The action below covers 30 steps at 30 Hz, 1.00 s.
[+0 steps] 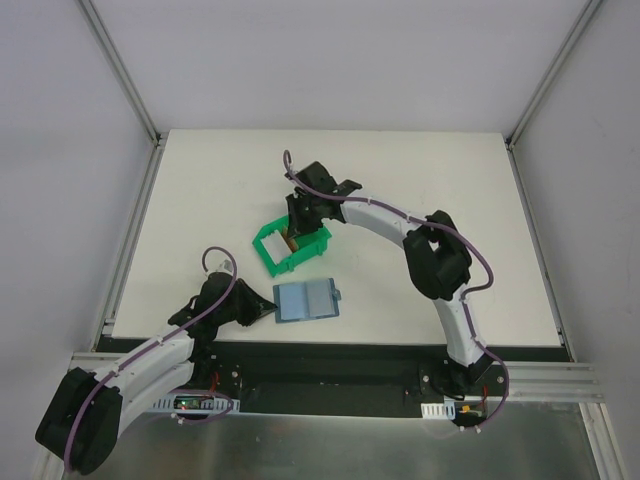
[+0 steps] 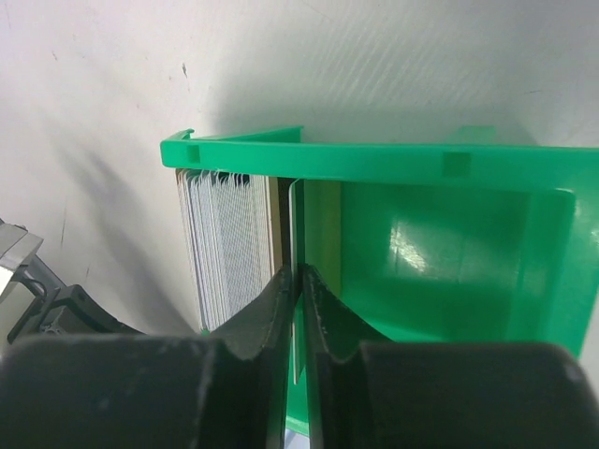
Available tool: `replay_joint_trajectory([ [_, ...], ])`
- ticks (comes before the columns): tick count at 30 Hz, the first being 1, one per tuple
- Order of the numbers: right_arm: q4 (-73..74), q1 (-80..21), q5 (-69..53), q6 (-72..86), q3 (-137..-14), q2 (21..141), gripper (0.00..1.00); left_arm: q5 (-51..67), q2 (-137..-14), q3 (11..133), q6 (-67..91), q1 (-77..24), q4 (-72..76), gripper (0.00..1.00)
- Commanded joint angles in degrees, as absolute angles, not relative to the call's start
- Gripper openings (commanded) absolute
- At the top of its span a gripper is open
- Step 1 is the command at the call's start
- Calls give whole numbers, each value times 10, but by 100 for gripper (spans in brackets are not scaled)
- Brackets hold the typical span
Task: Put the credit cards into the card holder
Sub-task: Pick up the credit card from the storage box.
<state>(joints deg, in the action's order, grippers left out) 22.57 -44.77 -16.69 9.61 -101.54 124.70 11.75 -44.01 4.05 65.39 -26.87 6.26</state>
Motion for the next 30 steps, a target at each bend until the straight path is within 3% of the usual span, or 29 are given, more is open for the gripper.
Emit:
replay_joint_trajectory([
  [1,227,-446,-145,81,-1015,1192,9,120,-449,49,640,-261,46,0],
  [7,242,-446,-117,70,-1016,1190,1,121,-448,47,640,-261,47,0],
  [19,256,-445,-39,33,-1010,1086,0,132,-442,46,635,-261,46,0],
  [30,215,-501,19,99,-768,894,0,149,-431,43,629,-261,42,0],
])
